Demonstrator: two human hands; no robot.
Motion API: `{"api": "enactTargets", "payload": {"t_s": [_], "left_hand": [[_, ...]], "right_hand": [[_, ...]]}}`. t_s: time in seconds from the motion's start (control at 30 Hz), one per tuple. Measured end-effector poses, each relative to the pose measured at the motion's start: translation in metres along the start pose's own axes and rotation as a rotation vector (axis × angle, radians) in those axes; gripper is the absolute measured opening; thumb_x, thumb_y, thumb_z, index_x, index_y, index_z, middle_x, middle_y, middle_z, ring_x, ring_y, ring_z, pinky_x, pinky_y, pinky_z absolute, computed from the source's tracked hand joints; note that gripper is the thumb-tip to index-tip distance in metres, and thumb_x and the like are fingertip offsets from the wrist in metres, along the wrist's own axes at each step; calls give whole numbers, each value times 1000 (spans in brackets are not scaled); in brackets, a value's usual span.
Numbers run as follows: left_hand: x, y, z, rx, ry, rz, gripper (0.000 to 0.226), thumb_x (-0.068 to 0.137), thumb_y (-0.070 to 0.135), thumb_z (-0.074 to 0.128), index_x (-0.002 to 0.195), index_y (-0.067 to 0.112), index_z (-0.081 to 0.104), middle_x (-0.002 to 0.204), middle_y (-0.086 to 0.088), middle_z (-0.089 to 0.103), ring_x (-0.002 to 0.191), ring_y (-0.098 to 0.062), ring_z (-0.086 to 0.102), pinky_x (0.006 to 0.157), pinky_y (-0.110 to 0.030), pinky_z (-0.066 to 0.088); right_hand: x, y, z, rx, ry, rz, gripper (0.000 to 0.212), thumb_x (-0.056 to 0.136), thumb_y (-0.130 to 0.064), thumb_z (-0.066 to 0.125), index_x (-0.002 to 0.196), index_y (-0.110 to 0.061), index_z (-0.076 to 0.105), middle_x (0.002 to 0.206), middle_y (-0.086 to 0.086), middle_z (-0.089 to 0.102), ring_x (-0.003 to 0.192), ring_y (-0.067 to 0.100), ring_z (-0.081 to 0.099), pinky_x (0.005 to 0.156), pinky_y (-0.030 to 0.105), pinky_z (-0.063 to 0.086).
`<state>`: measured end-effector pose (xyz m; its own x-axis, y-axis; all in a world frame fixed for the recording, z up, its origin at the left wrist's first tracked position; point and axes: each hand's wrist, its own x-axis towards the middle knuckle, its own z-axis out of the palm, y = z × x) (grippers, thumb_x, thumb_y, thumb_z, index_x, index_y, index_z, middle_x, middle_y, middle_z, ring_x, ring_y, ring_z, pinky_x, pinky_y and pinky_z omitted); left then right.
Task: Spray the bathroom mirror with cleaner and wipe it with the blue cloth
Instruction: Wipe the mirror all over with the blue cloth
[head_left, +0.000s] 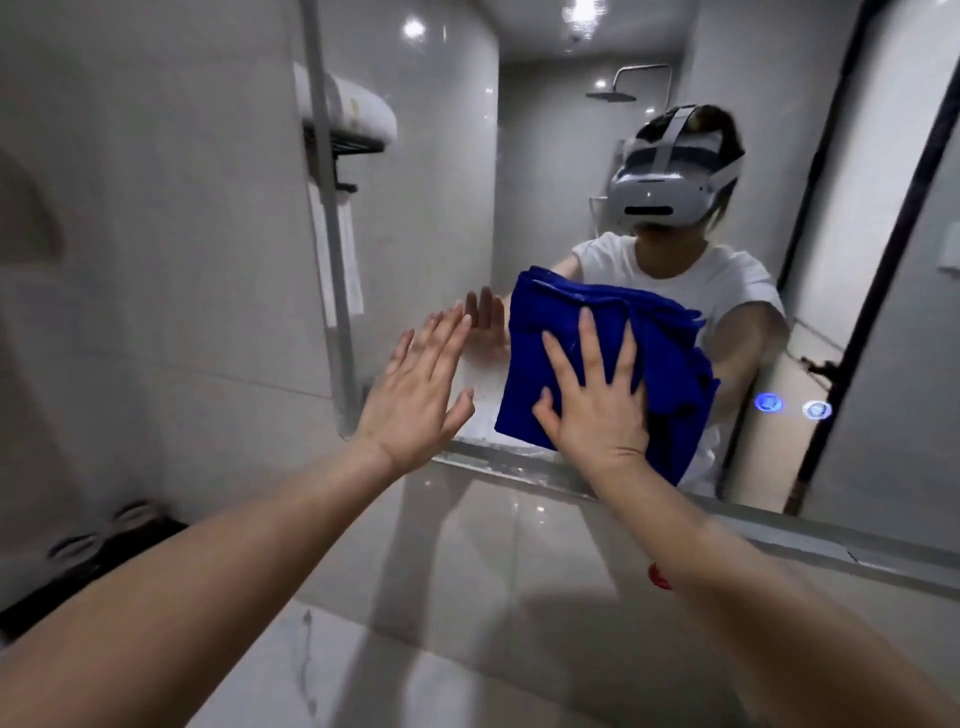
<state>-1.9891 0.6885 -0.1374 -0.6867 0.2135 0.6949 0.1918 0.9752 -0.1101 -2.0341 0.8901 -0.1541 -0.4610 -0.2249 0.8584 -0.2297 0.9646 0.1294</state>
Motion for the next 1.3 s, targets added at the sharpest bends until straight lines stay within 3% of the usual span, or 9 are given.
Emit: {"api": "enactTargets", "payload": {"t_s": [0.17, 0.47, 0.77, 0.87, 1.3], "left_hand": [[-11, -56, 9, 24, -26, -25, 71, 96, 43, 35, 148, 19, -7, 151, 8, -17, 140, -6, -15, 114, -27, -11], [-23, -124, 18, -3, -62, -51, 71, 96, 39, 34, 148, 18, -8, 154, 3, -14, 142, -8, -14, 114, -27, -10], [-20, -138, 28, 22, -38, -83, 72, 95, 41, 33, 146, 18, -12, 150, 7, -23, 139, -7, -18, 114, -28, -11], [-24, -139, 30, 7, -67, -76, 72, 95, 41, 34, 144, 21, -16, 151, 7, -22, 140, -6, -18, 115, -29, -10], [-22, -169, 54, 24, -6, 19, 70, 89, 40, 31, 148, 9, 10, 156, -7, 7, 141, -12, 0, 115, -31, -6]], "right_hand": [[14, -58, 28, 6, 38, -18, 62, 85, -44, 33, 144, -28, 26, 153, 9, 17, 132, 47, 18, 87, 61, 45], [30, -142, 60, -31, 127, -93, 60, 84, -42, 36, 141, -26, 30, 149, 10, 23, 129, 47, 24, 96, 57, 42], [27, -147, 69, 0, 182, -76, 58, 84, -41, 37, 141, -28, 32, 149, 8, 24, 128, 45, 24, 94, 55, 44], [28, -146, 69, -39, 201, -88, 59, 83, -42, 37, 140, -28, 31, 148, 9, 24, 128, 45, 26, 99, 53, 37], [29, -148, 65, -66, 162, -52, 59, 82, -42, 39, 138, -27, 34, 147, 10, 25, 127, 49, 24, 82, 55, 50]]}}
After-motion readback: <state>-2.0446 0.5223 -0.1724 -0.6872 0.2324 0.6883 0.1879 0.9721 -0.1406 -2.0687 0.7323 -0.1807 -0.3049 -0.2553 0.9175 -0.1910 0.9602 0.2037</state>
